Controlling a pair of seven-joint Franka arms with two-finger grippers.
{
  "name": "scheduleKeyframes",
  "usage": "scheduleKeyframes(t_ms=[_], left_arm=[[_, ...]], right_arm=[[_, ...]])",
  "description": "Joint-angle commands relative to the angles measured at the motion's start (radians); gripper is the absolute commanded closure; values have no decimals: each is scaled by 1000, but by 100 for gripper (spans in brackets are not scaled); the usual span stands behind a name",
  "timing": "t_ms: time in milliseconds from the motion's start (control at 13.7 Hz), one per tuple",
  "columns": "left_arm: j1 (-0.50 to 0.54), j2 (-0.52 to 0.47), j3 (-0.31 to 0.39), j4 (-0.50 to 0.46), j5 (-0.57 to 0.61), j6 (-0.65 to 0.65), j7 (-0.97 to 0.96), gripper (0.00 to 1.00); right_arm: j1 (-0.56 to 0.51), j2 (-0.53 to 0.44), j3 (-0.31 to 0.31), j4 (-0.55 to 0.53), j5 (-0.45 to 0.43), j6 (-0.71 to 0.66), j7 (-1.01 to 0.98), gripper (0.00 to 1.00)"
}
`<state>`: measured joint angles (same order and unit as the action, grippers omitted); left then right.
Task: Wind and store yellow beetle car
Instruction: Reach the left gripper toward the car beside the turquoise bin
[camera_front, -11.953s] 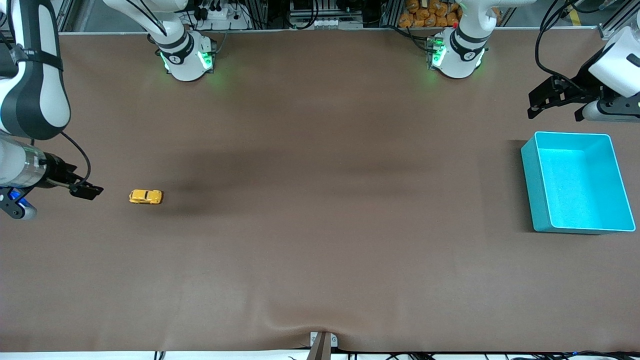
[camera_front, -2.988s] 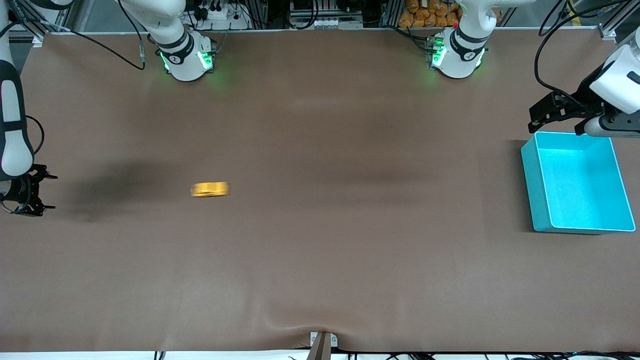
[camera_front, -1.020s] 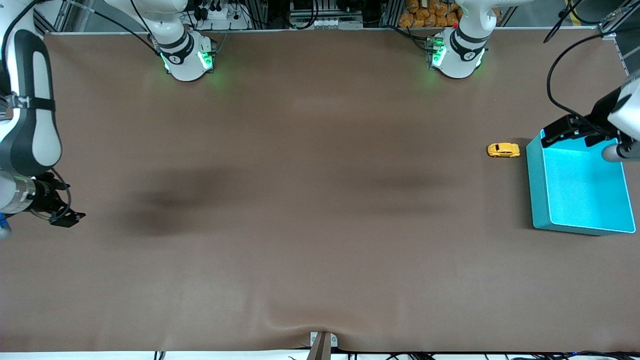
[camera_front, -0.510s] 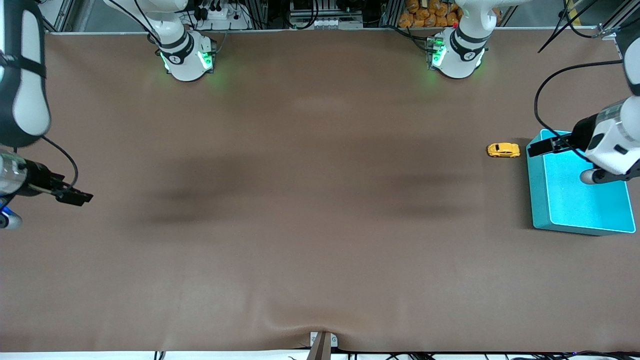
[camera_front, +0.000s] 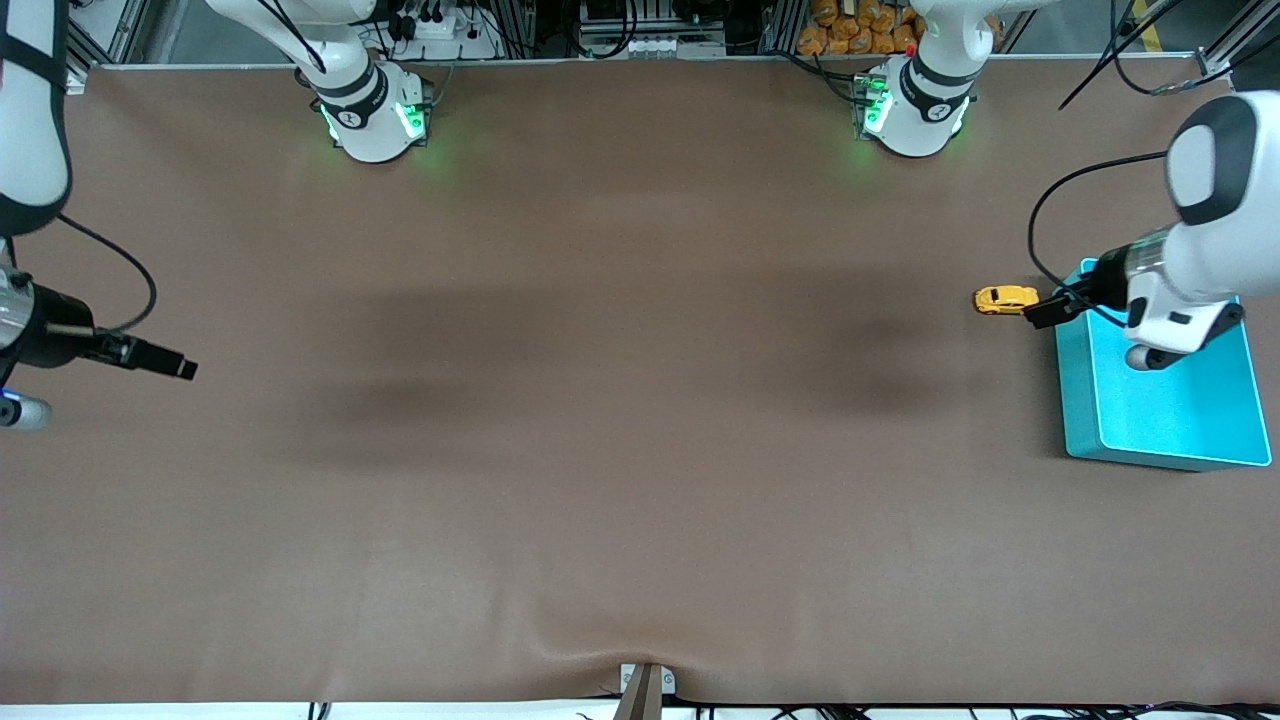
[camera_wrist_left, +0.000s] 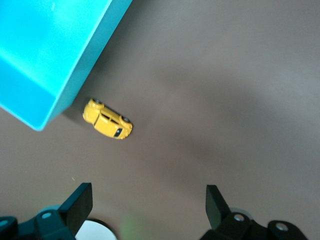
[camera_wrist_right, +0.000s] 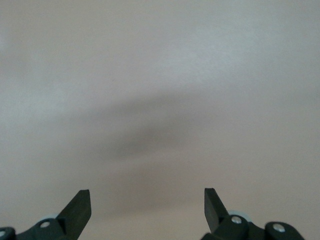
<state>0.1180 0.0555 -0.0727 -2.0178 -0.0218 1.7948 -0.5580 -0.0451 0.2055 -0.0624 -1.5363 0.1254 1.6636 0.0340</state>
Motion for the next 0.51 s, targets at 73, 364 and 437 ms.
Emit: scheduleKeyframes(t_ms=[73,364,437], left_arm=[[11,-51,-18,-201,13,133,-239,0],[46,-132,-18,-405,13,285,-336,0],[74,-143,-19,-438,13,314,-350,0]], right_arm=[[4,-78,-7,-25,19,-48,-132,0],[27,-185,-5,-94,11,-74,-146,0],[25,-201,-5,-99,11,-79,-158,0]])
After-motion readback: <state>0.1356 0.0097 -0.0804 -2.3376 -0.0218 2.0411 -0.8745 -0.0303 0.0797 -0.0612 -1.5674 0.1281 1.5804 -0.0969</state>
